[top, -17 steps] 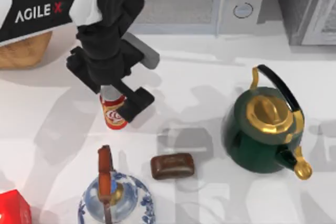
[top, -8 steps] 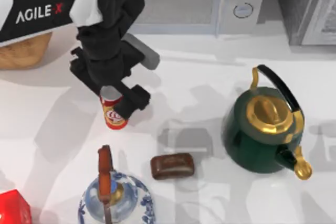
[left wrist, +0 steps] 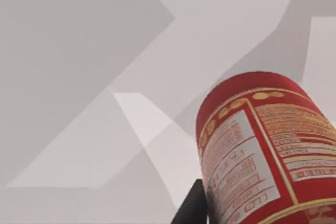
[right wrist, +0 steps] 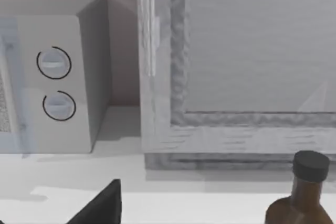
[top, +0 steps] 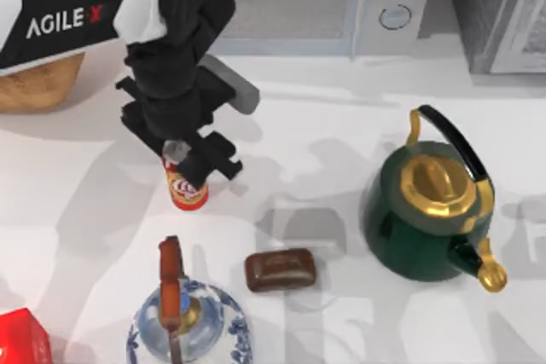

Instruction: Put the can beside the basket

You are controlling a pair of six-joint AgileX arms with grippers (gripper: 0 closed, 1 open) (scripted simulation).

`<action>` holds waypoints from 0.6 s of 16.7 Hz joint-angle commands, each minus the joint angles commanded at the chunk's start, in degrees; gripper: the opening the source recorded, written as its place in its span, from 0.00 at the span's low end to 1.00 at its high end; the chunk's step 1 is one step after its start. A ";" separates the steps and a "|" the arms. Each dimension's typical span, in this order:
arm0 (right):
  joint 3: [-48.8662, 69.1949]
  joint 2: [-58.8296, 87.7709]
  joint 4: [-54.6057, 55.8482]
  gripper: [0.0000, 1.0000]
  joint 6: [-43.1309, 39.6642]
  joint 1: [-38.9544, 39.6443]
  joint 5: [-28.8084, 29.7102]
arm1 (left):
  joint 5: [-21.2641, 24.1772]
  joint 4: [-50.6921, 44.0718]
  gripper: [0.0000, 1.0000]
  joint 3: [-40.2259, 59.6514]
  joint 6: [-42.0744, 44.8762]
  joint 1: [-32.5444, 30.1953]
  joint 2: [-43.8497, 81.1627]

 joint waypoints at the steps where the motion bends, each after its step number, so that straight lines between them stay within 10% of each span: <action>1: 0.00 0.00 0.00 1.00 0.00 0.00 0.00 | 0.00 0.00 0.00 0.00 0.00 0.00 0.00; 10: 0.00 0.00 0.00 1.00 0.00 0.00 0.00 | 0.06 -0.02 0.00 0.02 -0.01 0.16 -0.24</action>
